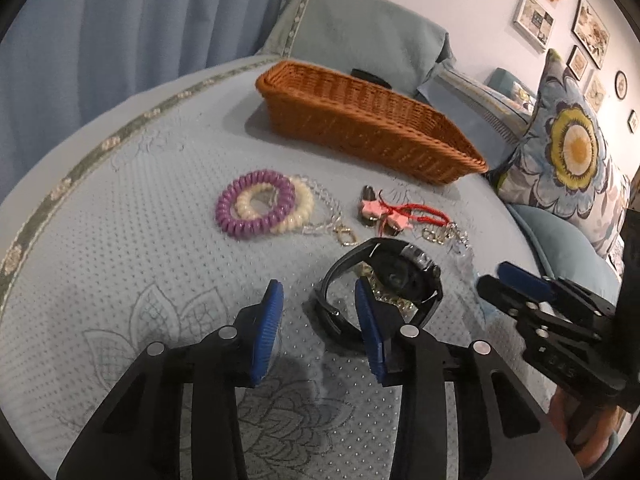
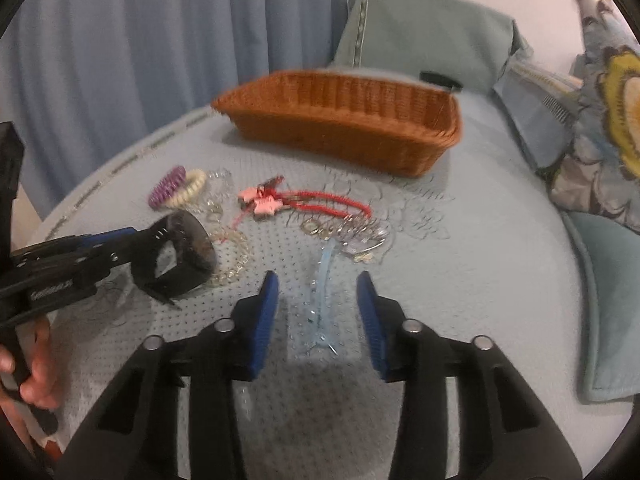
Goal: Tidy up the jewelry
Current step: 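Grasp the black watch with the left tool while the right tool grasps the clear hair clip, then carry the watch with the left tool into the basket while the right tool drops the clip there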
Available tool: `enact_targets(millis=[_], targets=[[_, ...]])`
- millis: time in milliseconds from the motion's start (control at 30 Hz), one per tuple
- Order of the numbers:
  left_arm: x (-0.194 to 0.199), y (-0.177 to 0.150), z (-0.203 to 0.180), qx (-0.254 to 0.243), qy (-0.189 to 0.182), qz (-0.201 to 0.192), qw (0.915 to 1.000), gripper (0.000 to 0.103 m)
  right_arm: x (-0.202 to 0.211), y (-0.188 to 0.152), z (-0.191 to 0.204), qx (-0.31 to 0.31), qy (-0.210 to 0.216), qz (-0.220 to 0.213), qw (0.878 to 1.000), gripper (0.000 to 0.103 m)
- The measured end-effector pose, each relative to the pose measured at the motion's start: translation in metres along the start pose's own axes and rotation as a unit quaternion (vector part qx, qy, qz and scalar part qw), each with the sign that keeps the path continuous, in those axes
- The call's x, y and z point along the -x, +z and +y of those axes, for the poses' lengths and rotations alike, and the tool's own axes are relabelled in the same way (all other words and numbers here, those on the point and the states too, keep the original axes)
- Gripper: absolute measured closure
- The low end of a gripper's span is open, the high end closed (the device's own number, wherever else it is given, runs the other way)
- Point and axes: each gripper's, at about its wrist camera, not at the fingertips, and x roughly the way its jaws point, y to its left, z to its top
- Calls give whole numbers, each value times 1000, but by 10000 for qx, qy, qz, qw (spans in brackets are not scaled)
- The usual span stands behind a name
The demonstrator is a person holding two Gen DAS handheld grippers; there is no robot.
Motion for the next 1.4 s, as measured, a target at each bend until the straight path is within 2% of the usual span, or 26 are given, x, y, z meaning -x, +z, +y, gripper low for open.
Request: enact_targets(millis=[67, 133, 167, 200, 300, 567, 733, 900, 1033, 1100, 1200, 1300, 1400], targets=[[-6, 0, -3, -35, 55, 74, 10000, 68, -10, 0, 1, 15, -95, 180, 9998, 71], [-10, 1, -8, -97, 162, 85, 9998, 76, -19, 0, 2, 40, -77, 338, 9994, 79], [-11, 1, -10, -103, 136, 107, 9998, 83, -19, -1, 2, 64, -62, 348, 9994, 85], [-12, 1, -11, -118, 196, 104, 9997, 85, -19, -1, 3, 95, -37, 338, 9994, 94], [-10, 0, -16, -219, 351, 28, 9991, 91, -19, -1, 3, 138, -23, 310, 9994, 94], [8, 1, -18, -122, 121, -201, 9997, 92, 10, 2, 4, 162, 220, -116, 9996, 94], [32, 15, -26, -51, -22, -577, 9983, 92, 41, 22, -7, 98, 333, -553, 9979, 94], [51, 51, -41, -182, 53, -995, 9949, 92, 53, 58, -20, 113, 417, -901, 9950, 94], [48, 103, -49, -240, 161, -1303, 9910, 92, 45, 113, -37, 36, 372, -1181, 9923, 94], [39, 127, -53, -280, 287, -1404, 9893, 92, 30, 138, -48, -78, 463, -1097, 9929, 94], [16, 161, -52, -229, 265, -1368, 9900, 92, -7, 169, -66, -293, 547, -820, 9947, 94], [-21, 187, -52, -164, 359, -1144, 9927, 92, -53, 187, -78, -431, 664, -335, 9963, 94], [-59, 199, -53, -195, 527, -872, 9946, 92, -91, 192, -86, -590, 649, 97, 9961, 94]])
